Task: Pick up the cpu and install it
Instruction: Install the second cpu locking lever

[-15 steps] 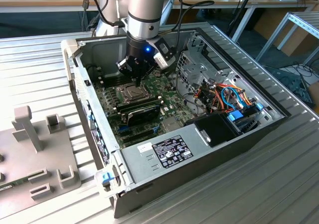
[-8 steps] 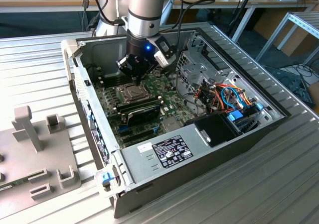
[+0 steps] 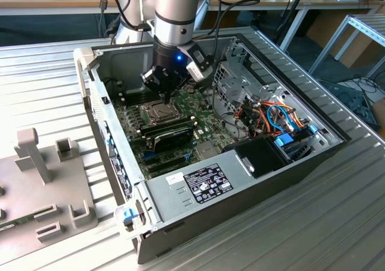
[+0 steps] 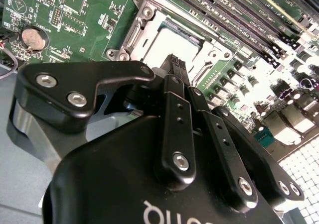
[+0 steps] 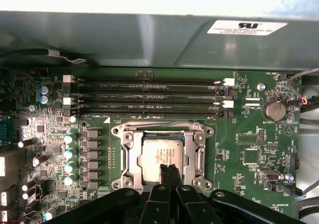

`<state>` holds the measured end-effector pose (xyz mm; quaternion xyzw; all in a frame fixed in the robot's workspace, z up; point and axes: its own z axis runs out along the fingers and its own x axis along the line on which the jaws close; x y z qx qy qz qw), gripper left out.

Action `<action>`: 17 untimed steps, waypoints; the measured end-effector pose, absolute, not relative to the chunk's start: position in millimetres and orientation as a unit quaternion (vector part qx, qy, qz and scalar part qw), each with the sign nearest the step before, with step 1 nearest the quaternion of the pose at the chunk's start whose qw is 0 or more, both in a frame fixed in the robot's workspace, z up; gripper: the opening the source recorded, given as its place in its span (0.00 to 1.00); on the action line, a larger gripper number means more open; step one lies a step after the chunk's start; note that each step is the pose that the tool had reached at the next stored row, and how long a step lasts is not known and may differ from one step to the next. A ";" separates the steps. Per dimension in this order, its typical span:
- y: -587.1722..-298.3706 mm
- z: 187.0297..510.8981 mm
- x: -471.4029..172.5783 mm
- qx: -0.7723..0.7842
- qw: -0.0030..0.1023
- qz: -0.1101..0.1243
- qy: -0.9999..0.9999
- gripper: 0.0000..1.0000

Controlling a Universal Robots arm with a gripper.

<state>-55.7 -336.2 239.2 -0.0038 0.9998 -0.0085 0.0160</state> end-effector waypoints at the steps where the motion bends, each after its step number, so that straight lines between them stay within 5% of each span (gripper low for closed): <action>1: -337.1 239.2 -55.7 -0.004 0.016 -0.008 1.000 0.11; 17: -342.7 242.7 -55.8 -0.004 0.016 -0.008 1.000 0.11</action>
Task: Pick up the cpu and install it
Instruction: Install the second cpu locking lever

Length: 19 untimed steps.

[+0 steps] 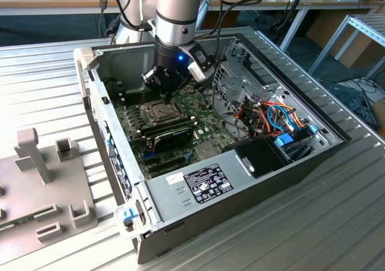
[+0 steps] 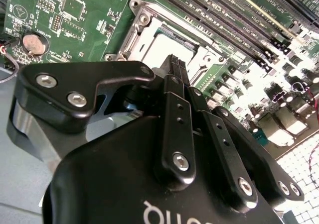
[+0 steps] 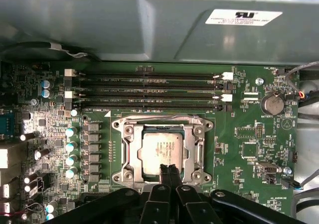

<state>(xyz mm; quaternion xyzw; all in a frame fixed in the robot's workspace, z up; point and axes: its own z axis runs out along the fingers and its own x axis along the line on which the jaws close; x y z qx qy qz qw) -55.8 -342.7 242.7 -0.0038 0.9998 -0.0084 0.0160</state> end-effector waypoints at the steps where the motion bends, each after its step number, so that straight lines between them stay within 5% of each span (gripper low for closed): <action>1: -344.8 242.7 -55.9 -0.004 0.016 -0.008 1.000 0.11; 19: -356.3 242.7 -55.9 -0.004 0.016 -0.008 1.000 0.11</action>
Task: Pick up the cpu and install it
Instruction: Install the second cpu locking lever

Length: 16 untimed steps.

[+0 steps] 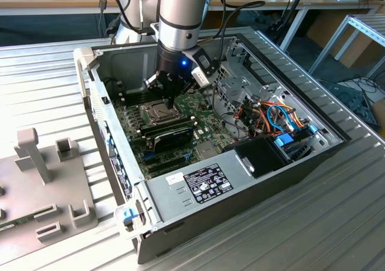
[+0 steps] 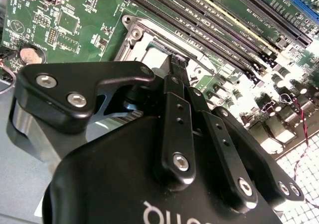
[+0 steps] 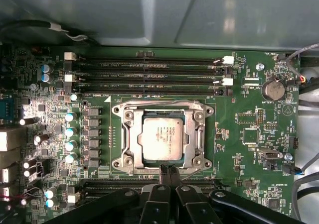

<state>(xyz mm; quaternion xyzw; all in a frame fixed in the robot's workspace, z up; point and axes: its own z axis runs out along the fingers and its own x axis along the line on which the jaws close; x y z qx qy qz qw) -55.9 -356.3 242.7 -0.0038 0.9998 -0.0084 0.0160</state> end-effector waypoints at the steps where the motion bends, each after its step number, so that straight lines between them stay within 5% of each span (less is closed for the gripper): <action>1: -356.4 243.0 -55.9 -0.004 0.016 -0.008 1.000 0.11; 16: -356.4 248.0 -57.8 -0.004 0.016 -0.008 1.000 0.11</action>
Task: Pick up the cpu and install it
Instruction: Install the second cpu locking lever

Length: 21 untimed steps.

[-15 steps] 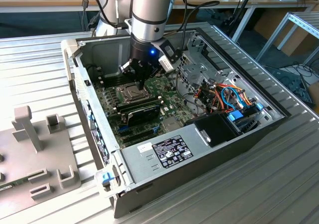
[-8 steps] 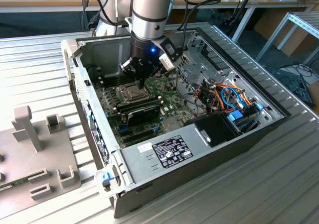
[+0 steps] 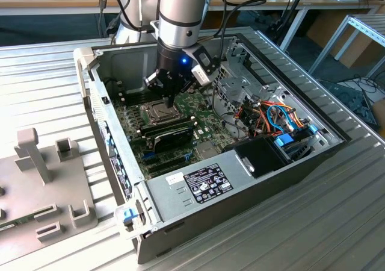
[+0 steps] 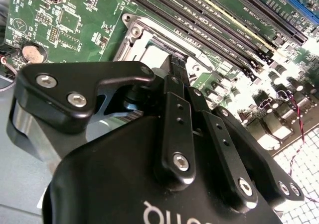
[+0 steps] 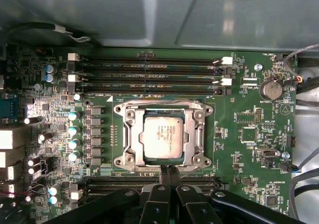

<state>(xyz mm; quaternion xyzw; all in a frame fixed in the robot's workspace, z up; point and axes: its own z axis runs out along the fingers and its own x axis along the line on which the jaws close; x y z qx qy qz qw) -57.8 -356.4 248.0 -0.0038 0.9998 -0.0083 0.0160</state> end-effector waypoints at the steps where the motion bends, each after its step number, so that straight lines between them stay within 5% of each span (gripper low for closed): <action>1: -356.4 248.0 -58.4 -0.004 0.016 -0.008 1.000 0.11; 21: -363.0 247.6 -61.3 -0.004 0.016 -0.008 1.000 0.11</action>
